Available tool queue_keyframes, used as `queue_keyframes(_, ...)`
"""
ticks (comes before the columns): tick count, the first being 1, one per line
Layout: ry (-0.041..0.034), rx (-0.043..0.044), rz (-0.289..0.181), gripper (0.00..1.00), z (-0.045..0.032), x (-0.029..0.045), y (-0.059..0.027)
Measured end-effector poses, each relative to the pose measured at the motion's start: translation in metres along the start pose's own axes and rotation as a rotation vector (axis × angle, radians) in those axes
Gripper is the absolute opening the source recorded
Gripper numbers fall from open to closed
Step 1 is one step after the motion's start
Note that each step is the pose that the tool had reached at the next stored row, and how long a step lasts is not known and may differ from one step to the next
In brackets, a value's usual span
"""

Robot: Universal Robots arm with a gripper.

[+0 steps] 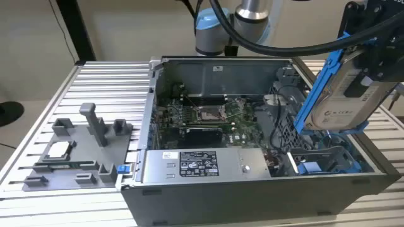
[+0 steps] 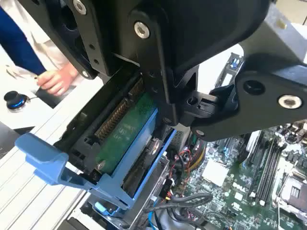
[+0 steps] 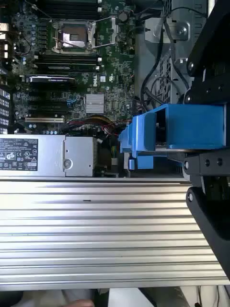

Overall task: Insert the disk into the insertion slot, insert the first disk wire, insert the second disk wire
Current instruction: 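Insert the disk into the insertion slot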

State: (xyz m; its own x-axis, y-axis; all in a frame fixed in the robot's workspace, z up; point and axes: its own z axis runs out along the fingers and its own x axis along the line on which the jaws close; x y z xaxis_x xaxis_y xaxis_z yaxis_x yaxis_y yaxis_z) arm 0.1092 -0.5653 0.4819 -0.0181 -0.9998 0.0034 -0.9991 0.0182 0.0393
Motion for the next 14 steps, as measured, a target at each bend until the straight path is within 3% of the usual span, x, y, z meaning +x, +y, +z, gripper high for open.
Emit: queue_keyframes(14,0.0002,0.0,0.0,0.0,0.0023,-0.0002,-0.0001)
